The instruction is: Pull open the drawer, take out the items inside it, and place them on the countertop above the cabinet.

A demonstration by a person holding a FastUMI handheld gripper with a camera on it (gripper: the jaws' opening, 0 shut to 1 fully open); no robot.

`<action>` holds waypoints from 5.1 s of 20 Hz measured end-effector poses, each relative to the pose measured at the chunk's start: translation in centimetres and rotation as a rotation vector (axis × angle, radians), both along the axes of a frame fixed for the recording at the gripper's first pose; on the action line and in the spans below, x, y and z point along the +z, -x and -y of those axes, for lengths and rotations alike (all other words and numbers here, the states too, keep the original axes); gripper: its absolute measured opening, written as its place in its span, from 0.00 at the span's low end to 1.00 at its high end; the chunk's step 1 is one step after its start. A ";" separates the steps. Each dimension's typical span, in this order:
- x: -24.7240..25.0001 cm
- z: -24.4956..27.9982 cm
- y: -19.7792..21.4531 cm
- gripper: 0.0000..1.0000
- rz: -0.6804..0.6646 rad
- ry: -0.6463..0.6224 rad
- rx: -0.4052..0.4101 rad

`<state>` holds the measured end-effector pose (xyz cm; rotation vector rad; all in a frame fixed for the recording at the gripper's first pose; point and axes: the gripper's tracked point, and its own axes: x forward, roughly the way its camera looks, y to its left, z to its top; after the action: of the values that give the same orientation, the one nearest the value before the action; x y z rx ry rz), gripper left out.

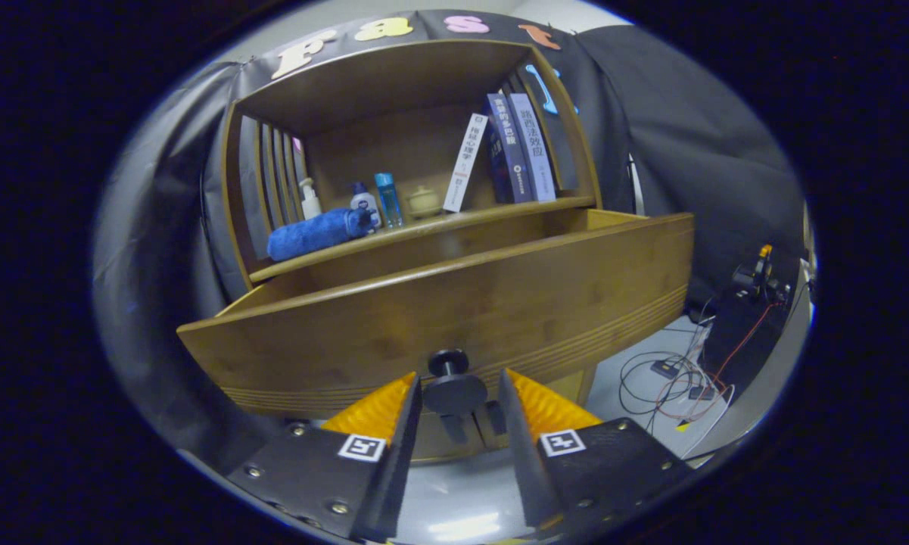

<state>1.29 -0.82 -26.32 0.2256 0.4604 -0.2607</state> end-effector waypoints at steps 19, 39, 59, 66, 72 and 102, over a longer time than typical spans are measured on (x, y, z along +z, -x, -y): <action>15.8 -2.4 -15.4 0.78 0.280 0.133 0.095; 7.0 2.0 -24.2 0.78 -0.079 0.000 0.038; -4.3 8.1 -9.3 0.79 -1.032 0.001 -0.148; -6.1 7.9 -9.8 0.80 -1.031 -0.095 -0.143; -6.5 8.0 -9.6 0.81 -1.040 -0.124 -0.139; 9.2 2.9 -17.9 0.40 -0.517 0.167 -0.084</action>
<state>19.23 -3.70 -17.09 0.0102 0.9373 -0.4409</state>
